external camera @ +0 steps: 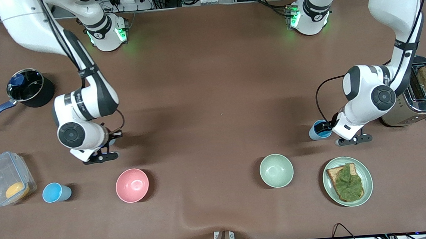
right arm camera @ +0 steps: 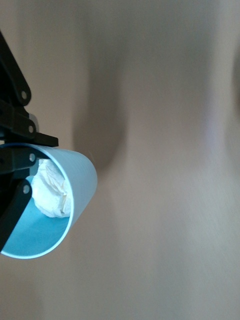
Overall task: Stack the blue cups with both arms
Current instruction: 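Grasp the blue cup with the right gripper while the left gripper lowers, then place the cup mid-table with the right gripper while the left gripper grasps, then lower the left-held cup into the placed cup while the right gripper withdraws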
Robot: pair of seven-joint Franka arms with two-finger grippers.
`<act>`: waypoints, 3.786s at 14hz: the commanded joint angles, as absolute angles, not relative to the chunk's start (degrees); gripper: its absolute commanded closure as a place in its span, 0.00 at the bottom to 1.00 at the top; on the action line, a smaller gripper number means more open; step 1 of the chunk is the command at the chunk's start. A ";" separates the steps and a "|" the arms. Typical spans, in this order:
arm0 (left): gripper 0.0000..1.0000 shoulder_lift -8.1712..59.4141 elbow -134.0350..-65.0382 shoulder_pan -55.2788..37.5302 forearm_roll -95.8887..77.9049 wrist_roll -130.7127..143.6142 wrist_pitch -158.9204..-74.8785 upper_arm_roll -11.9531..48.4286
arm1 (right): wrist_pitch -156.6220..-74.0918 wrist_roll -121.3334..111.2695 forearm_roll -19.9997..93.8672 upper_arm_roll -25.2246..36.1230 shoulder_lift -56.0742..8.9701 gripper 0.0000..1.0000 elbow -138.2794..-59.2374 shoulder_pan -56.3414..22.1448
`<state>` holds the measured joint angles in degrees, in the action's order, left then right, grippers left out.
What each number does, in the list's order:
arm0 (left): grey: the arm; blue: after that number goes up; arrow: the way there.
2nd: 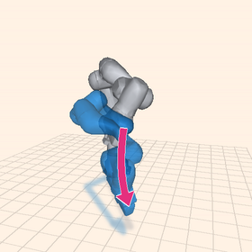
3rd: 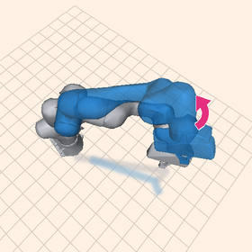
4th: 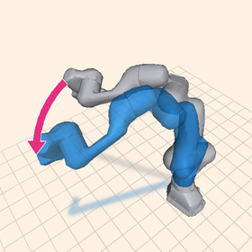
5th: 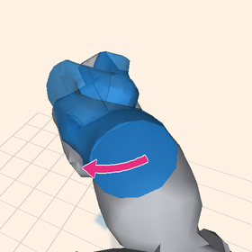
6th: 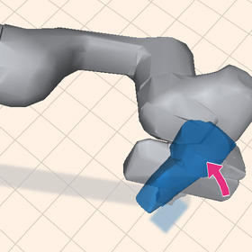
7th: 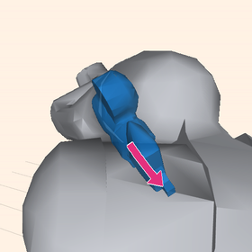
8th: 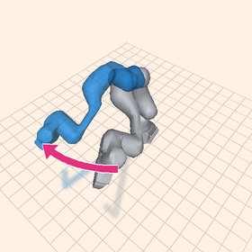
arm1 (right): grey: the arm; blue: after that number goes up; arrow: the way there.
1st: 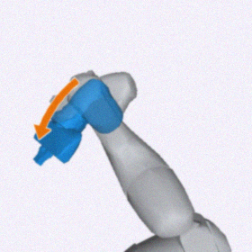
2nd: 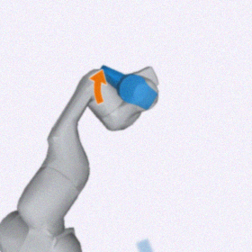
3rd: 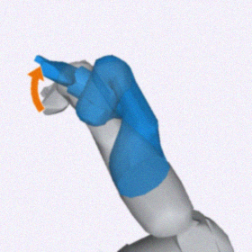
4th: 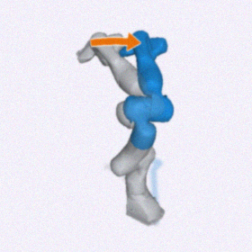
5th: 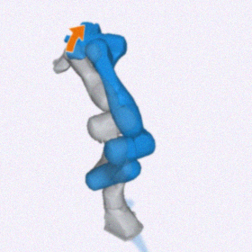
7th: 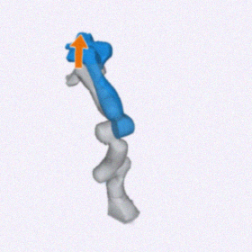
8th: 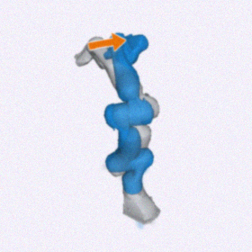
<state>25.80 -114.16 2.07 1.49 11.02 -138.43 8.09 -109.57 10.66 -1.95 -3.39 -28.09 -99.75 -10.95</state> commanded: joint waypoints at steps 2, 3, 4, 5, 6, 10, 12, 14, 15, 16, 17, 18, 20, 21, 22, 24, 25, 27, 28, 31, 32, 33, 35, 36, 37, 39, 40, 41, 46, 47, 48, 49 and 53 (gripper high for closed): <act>0.00 26.72 -113.91 1.67 2.55 11.16 -139.39 8.09 | -106.34 25.35 3.51 -3.25 -29.53 1.00 -94.92 -20.36; 0.00 27.15 -114.08 1.58 2.55 11.16 -140.26 8.00 | -107.30 29.58 5.26 -3.25 -30.58 1.00 -93.70 -22.57; 0.23 27.33 -114.17 1.67 2.55 11.34 -140.80 8.09 | -108.36 33.10 8.32 -3.25 -31.46 1.00 -92.82 -24.59; 0.75 27.42 -114.17 1.84 2.55 11.42 -140.80 8.09 | -110.98 35.92 12.00 -3.25 -31.99 1.00 -92.81 -26.96; 1.00 27.42 -114.17 1.85 2.55 11.43 -140.80 8.09 | -113.88 39.08 13.87 -3.25 -32.34 1.00 -92.73 -28.90; 1.00 27.60 -114.17 1.85 2.55 11.78 -140.80 8.09 | -124.26 50.33 14.68 -3.25 -37.16 1.00 -89.75 -36.11; 1.00 27.60 -114.17 1.93 2.55 11.78 -140.80 8.09 | -127.95 52.47 14.68 -3.16 -39.19 1.00 -89.30 -37.78; 1.00 27.60 -114.17 1.93 2.55 11.78 -140.80 8.09 | -132.52 52.56 14.94 -3.25 -40.08 1.00 -89.30 -38.93; 1.00 27.60 -114.17 2.02 2.55 11.78 -140.80 8.09 | -133.23 52.56 14.85 -3.25 -40.60 1.00 -89.30 -39.02; 1.00 27.60 -114.17 2.02 2.55 11.78 -140.80 8.09 | -133.33 52.47 14.77 -3.16 -40.69 1.00 -89.30 -39.46; 1.00 27.60 -114.08 2.02 2.55 11.78 -140.80 8.09 | -133.33 52.47 14.77 -3.25 -41.04 0.97 -89.30 -39.64; 1.00 27.51 -114.08 2.11 2.55 11.78 -140.80 8.09 | -133.24 52.47 14.85 -3.25 -41.04 0.50 -89.30 -39.64; 1.00 26.81 -114.08 2.37 2.55 11.69 -140.54 8.09 | -133.16 52.12 14.68 -3.16 -40.43 0.00 -88.86 -39.90; 1.00 26.20 -114.00 2.46 2.55 11.69 -140.19 8.09 | -131.94 51.95 14.68 -3.16 -39.82 0.00 -87.90 -39.29; 1.00 25.23 -113.91 2.46 2.46 11.52 -140.10 8.09 | -129.66 51.68 14.68 -2.99 -39.38 0.00 -87.54 -38.77; 1.00 23.39 -113.82 3.34 2.20 11.51 -138.96 8.17 | -122.30 51.42 14.07 -2.73 -37.19 0.00 -84.83 -36.93; 1.00 21.90 -113.64 3.43 1.68 11.51 -137.91 8.26 | -118.25 51.24 14.15 -2.72 -36.13 0.00 -83.07 -35.17; 1.00 19.79 -113.55 2.99 -0.25 12.65 -137.29 9.13 | -110.08 46.88 14.15 -2.72 -33.67 0.00 -80.61 -30.87; 1.00 18.82 -113.38 2.99 -2.26 14.57 -137.20 11.58 | -106.21 41.19 14.15 -2.81 -32.10 0.00 -80.25 -28.24; 1.00 19.07 -108.75 2.38 -2.81 24.57 -133.09 18.96 | -98.71 25.26 13.02 -2.55 -28.14 0.00 -80.77 -20.24; 1.00 19.51 -106.81 1.33 -2.38 27.57 -130.28 20.55 | -97.48 22.09 10.40 -2.55 -26.65 0.00 -81.03 -17.87; 1.00 19.77 -105.05 -1.20 -2.29 30.21 -127.73 21.18 | -95.90 17.97 5.76 -2.64 -25.41 0.00 -81.21 -16.01; 1.00 21.00 -101.97 -7.00 -2.20 36.62 -126.04 21.09 | -94.75 9.88 0.19 -2.64 -21.82 0.00 -84.18 -12.50; 1.00 21.61 -100.82 -9.82 -2.11 39.87 -125.51 21.09 | -94.83 7.15 0.18 -2.64 -19.53 0.00 -86.37 -9.96; 1.00 22.32 -100.20 -12.98 -2.11 42.69 -125.42 20.92 | -95.18 3.20 0.00 -2.64 -17.34 0.00 -88.57 -8.19; 1.00 24.25 -98.19 -17.21 -0.97 46.65 -125.42 20.92 | -95.97 -3.05 0.00 -2.72 -12.86 0.00 -92.52 -4.85; 1.00 26.17 -96.35 -19.05 -0.62 49.37 -125.42 20.83 | -96.32 -5.43 0.17 -2.81 -10.48 0.00 -94.72 -2.66; 1.00 27.93 -94.59 -20.81 0.34 52.35 -125.42 20.74 | -96.42 -7.89 0.18 -2.81 -7.94 0.00 -96.57 -1.24; 1.00 31.46 -92.81 -26.63 4.66 62.56 -125.42 20.66 | -96.85 -9.31 0.61 -2.64 2.55 0.00 -101.17 1.21; 1.00 31.46 -92.73 -27.15 4.66 62.66 -125.42 20.65 | -98.07 -9.40 0.62 -2.64 2.55 0.00 -99.77 1.75; 1.00 31.55 -92.55 -27.77 4.57 62.84 -125.51 20.74 | -98.96 -9.32 -0.25 -2.64 2.55 0.00 -98.89 1.76; 1.00 32.34 -91.16 -28.30 4.57 63.10 -125.51 20.66 | -99.05 -9.32 -0.35 -2.64 2.55 0.00 -97.92 1.67; 1.00 34.37 -88.77 -29.09 5.10 63.81 -125.51 20.57 | -95.56 -8.71 0.26 -2.64 2.64 0.00 -95.90 1.85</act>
